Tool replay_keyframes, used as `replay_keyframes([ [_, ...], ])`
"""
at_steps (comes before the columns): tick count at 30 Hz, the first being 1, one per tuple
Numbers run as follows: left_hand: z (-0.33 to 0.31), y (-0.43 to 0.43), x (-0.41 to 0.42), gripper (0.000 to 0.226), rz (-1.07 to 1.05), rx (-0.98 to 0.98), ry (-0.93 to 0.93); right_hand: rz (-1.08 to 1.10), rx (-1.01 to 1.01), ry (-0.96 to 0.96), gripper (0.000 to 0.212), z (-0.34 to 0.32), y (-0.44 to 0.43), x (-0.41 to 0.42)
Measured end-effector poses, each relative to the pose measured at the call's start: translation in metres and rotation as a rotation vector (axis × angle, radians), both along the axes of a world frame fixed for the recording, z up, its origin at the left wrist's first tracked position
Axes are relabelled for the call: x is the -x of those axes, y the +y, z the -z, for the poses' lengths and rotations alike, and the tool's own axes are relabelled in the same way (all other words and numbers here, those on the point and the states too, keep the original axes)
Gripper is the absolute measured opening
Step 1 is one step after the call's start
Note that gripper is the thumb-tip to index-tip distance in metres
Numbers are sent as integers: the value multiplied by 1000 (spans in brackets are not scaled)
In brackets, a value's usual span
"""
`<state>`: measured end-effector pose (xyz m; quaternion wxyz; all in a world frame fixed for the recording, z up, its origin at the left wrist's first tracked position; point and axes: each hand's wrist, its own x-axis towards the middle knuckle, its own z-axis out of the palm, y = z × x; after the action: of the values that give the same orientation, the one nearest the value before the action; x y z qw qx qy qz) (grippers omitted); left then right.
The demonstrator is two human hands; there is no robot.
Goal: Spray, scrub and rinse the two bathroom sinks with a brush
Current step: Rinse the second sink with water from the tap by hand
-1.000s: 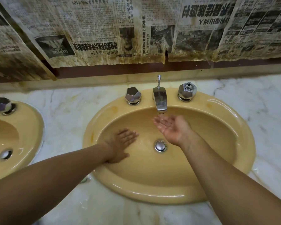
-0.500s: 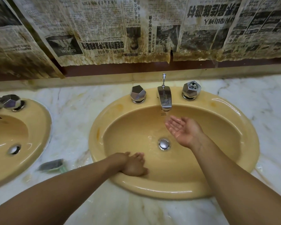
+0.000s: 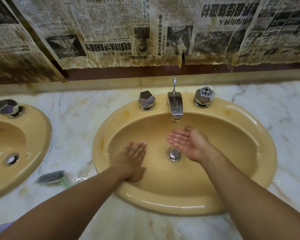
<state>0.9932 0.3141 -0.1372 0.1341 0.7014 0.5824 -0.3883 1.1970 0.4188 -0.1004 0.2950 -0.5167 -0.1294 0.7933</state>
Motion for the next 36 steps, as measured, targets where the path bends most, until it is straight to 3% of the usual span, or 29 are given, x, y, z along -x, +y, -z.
replay_keyframes([
  [2,-3,-6,-19,76,-140,201,-122,205,77,135,46,3,12,-9],
  [4,-10,-9,-32,73,-192,354,-220,201,70,190,42,-4,16,-5],
  [6,-21,-7,-32,69,-180,461,-298,20,24,192,32,-21,8,7],
  [9,-33,-1,-16,69,-206,592,-380,-459,-105,55,35,-47,-19,24],
  [11,-28,0,-8,68,-211,551,-369,-742,-237,-151,40,-52,-39,25],
  [13,-18,-2,-9,68,-116,385,-301,-846,-338,-340,41,-49,-51,18],
  [15,-6,-3,-13,73,-93,234,-234,-777,-347,-408,41,-41,-49,7],
  [18,6,-2,-25,75,-157,205,-207,-436,-229,-315,44,-24,-23,-10],
  [22,-12,-6,-42,67,-160,438,-350,89,29,175,45,-16,14,-18],
  [25,-38,-6,-33,56,-67,606,-417,137,39,273,41,-18,24,-12],
  [27,-44,-5,-18,59,-64,583,-333,-23,-14,216,38,-30,16,-1],
  [30,-28,0,2,71,-9,268,-76,-469,-180,83,42,-54,-22,16],
  [32,-18,3,12,77,78,38,76,-870,-416,-144,44,-63,-48,14],
  [34,-12,4,14,77,96,-26,122,-1203,-696,-416,63,-59,-58,3],
  [36,-11,1,3,76,-4,64,60,-1148,-703,-497,65,-53,-53,-6],
])
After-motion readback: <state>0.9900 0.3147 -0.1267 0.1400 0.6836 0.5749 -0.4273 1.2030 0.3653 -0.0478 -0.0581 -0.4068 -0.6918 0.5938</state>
